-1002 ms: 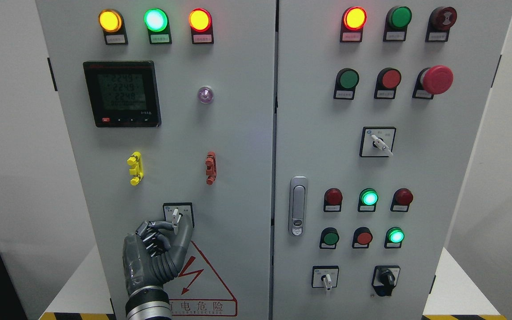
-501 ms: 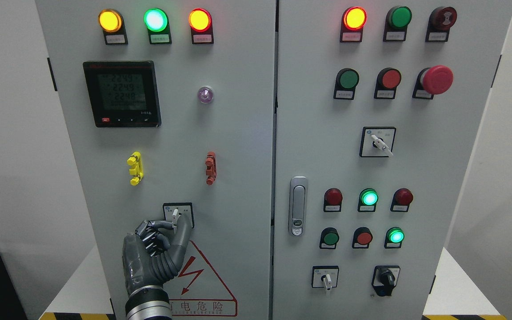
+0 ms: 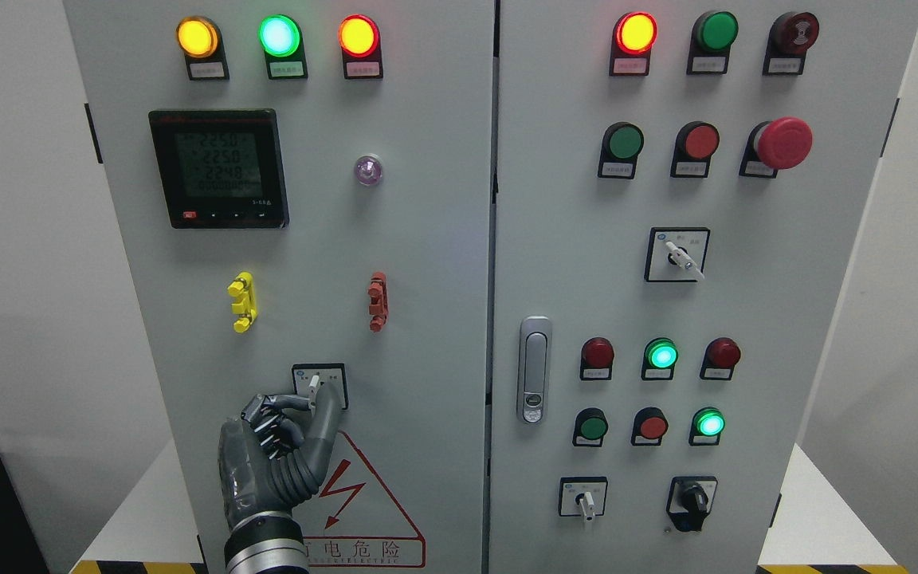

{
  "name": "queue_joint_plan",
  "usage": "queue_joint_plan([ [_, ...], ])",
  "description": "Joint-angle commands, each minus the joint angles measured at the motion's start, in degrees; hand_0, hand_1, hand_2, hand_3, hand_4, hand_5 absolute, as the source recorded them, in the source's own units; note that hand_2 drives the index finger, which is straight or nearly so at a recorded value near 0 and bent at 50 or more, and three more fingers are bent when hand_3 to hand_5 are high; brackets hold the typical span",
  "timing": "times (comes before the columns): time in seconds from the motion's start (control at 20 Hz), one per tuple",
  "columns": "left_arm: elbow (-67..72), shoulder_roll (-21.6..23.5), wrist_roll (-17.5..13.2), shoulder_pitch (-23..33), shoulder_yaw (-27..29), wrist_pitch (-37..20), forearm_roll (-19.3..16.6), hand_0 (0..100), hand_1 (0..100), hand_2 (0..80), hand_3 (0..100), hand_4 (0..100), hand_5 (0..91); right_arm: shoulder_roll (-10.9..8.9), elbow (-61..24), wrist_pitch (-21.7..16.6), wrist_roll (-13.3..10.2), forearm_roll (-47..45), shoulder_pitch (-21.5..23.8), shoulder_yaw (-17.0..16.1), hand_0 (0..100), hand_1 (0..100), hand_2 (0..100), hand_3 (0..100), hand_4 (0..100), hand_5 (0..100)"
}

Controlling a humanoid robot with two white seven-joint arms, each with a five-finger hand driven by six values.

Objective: Turn on light switch 1

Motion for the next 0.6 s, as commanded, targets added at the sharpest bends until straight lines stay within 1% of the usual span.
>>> queue_joint_plan([
  [0.0,0.1,0.0,0.0,0.0,0.0,0.0,0.1,33,63,58.3,100,95,83.7,0.01,0.0,0.0,0.0,0.0,0.0,0.0,0,0,0,0,0,0],
  [0.55,0.5,0.0,0.0,0.0,-0.3,0.0,0.1,39,60,58.9,100,95,83.8,0.01,0.0,0.0,0.0,0.0,0.0,0.0,0,0,0,0,0,0],
])
